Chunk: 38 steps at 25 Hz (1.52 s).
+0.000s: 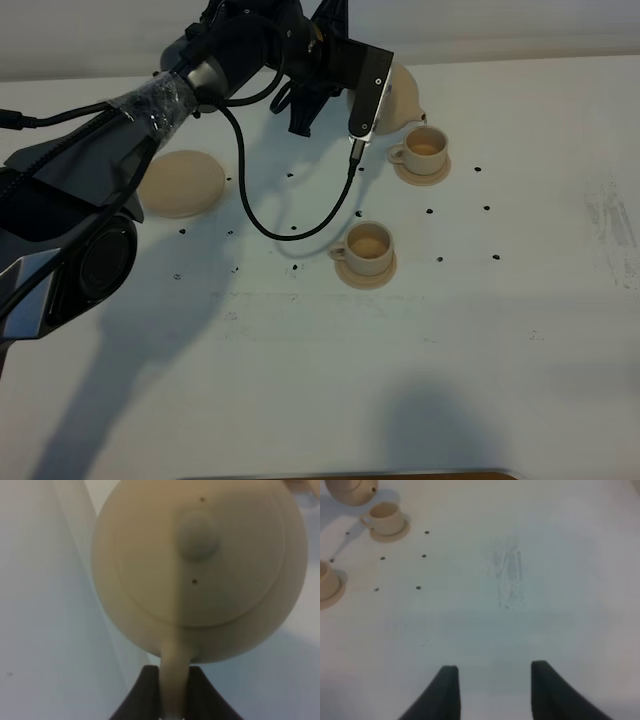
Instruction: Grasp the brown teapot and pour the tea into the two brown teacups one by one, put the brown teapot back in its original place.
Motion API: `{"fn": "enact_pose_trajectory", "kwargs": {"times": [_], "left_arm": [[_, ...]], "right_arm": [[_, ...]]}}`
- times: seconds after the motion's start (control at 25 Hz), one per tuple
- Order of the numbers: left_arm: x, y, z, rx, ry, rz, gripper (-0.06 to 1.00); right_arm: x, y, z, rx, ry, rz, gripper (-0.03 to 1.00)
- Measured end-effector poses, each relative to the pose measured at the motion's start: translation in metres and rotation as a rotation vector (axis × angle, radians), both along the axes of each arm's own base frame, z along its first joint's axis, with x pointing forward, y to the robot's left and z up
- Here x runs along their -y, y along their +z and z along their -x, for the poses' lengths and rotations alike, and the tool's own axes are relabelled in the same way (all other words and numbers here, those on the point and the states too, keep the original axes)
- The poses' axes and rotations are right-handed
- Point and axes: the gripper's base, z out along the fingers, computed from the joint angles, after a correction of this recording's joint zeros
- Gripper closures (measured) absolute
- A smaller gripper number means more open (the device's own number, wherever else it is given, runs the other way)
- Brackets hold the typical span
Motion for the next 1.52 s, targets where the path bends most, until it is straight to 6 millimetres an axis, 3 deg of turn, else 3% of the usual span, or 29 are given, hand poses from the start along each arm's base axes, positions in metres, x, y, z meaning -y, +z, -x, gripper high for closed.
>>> {"fn": "enact_pose_trajectory", "kwargs": {"times": [1.52], "left_arm": [[0.0054, 0.0028, -0.0006, 0.131, -0.179, -0.135, 0.86]], "right_arm": [[0.0000, 0.0000, 0.0000, 0.000, 0.000, 0.000, 0.62]]}}
